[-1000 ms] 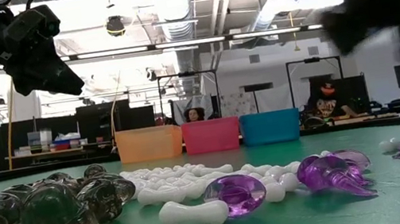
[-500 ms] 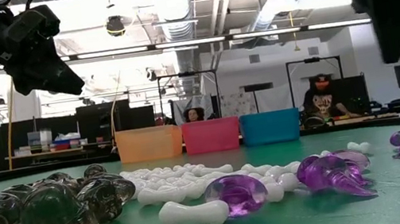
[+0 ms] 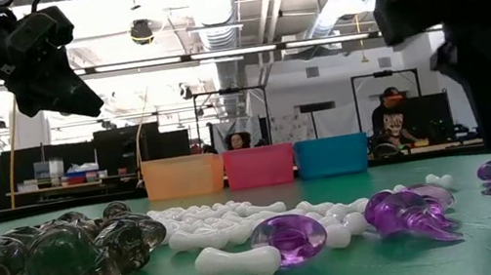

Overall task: Sort Halloween decoration
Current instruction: Put the violet witch hat toy into the red bin

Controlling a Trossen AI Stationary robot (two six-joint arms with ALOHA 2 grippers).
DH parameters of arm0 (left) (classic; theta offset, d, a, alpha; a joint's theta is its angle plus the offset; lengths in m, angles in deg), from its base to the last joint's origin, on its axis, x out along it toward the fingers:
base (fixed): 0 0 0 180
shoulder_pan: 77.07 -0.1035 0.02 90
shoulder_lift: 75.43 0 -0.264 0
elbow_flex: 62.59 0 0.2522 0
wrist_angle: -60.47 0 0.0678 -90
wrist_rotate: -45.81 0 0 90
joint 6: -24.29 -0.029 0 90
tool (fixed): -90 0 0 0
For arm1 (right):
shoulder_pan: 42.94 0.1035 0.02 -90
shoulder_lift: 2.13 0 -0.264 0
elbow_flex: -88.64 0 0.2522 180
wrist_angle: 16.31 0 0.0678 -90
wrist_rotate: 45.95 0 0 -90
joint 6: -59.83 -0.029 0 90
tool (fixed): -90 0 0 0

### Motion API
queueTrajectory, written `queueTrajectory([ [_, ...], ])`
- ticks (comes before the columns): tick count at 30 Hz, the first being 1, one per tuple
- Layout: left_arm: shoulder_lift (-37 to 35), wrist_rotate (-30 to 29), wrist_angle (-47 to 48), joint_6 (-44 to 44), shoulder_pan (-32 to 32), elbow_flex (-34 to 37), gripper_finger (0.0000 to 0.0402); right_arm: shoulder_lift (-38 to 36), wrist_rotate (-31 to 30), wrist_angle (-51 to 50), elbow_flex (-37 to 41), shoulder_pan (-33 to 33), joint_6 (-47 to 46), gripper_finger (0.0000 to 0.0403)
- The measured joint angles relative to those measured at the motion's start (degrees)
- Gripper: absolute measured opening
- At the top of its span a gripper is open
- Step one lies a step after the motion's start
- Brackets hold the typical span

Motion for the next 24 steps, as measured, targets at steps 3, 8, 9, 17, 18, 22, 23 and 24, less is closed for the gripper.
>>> queueTrajectory([
  [3, 0.0, -0.02, 0.0, 0.05, -0.01, 0.0, 0.0138, 0.0, 0.18, 5.82, 2.62, 0.1, 0.68, 0.0227],
  [8, 0.0, -0.3, 0.0, 0.36, -0.01, 0.0, 0.0138, -0.07, 0.11, 11.29, 6.04, -0.06, 0.21, 0.0225],
  [9, 0.0, -0.59, 0.02, 0.43, -0.01, 0.0, 0.0138, -0.17, 0.11, 11.21, 6.23, -0.33, 0.05, 0.0223],
  [17, 0.0, -1.13, 0.05, 0.92, -0.01, 0.0, 0.0138, -0.2, 0.12, 11.39, 6.65, -2.04, 0.85, 0.012],
  [18, 0.0, -1.13, 0.07, 0.92, -0.01, 0.0, 0.0138, -0.2, 0.11, 11.42, 6.68, -2.2, 1.11, 0.0099],
  [22, 0.0, -1.13, 0.09, 0.83, -0.01, 0.0, 0.0138, -0.2, -0.1, 13.19, 6.64, -2.21, 1.77, 0.0025],
  [23, 0.0, -1.15, 0.18, 0.82, -0.01, 0.0, 0.0138, -0.18, -0.09, 13.5, 6.57, -2.23, 1.82, 0.0017],
  [24, 0.0, -1.15, 0.37, 0.79, -0.01, 0.0, 0.0138, -0.17, -0.08, 13.73, 6.61, -2.21, 1.83, 0.0015],
])
